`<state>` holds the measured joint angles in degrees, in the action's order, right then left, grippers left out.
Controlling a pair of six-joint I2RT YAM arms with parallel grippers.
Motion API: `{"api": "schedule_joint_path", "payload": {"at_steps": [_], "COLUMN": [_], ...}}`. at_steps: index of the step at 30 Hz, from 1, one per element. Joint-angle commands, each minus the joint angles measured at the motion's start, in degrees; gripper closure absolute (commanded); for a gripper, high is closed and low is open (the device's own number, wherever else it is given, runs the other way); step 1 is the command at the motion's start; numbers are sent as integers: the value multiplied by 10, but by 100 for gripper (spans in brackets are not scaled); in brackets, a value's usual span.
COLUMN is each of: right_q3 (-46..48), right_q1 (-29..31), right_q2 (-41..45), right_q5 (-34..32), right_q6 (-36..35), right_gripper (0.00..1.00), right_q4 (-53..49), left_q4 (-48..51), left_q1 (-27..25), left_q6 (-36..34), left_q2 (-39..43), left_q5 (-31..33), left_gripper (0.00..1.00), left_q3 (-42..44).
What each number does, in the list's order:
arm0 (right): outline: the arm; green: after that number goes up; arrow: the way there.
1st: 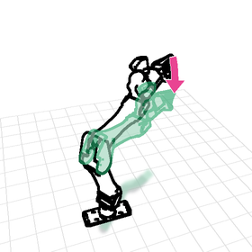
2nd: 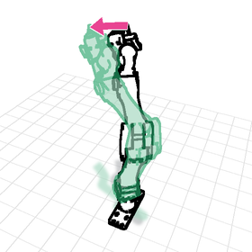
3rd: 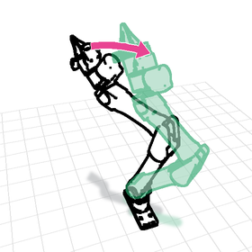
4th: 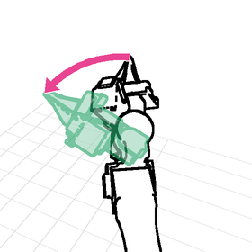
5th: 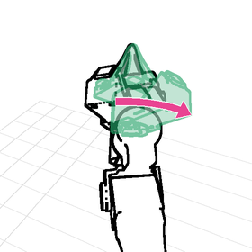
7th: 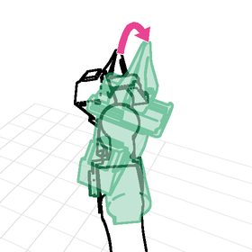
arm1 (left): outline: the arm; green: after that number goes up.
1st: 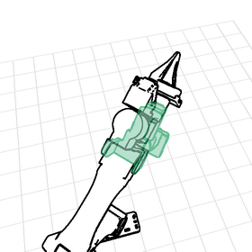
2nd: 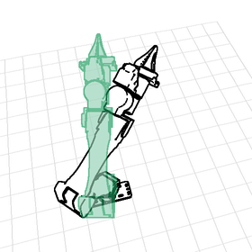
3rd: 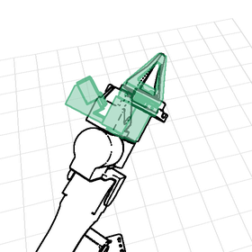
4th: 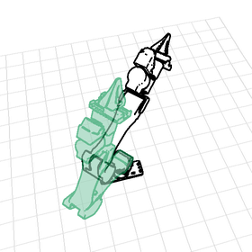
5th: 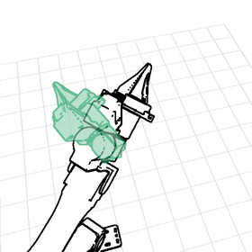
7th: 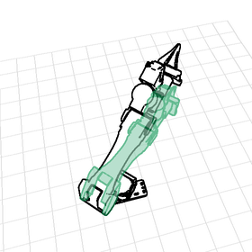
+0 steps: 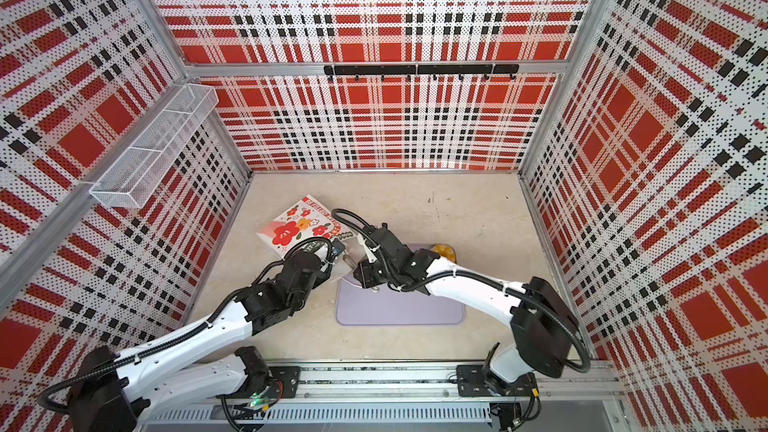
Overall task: Take the fake bread out of the paper bag
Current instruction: 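Pinch a pale round bun in the bag with the right gripper's tongs, then carry the bun onto the tray beside the other rolls and release it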
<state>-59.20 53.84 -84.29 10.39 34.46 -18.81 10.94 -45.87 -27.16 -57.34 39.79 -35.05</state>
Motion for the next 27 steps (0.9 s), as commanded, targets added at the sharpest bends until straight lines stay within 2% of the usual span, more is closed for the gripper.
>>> {"api": "schedule_joint_path", "payload": {"at_steps": [1,11,16,20,27], "right_q3": [32,113,146,176,210], "right_q1": [12,29,27,12,-54], "right_q2": [40,200,268,293,280], "right_q5": [16,0,-32,-36,17], "right_q6": [29,62,64,68,55], "right_gripper": [100,100,100,100,100], "right_q4": [59,2,-64,-75,-27], "left_q4": [-10,-7,-5,0,53], "left_q1": [8,34,49,54,59], "left_q6": [16,31,35,27,20], "left_q2": [9,6,-1,3,46], "left_q5": [5,19,33,38,44], "left_gripper": [100,100,100,100,100], "left_q3": [-8,-13,-16,-15,-16]}}
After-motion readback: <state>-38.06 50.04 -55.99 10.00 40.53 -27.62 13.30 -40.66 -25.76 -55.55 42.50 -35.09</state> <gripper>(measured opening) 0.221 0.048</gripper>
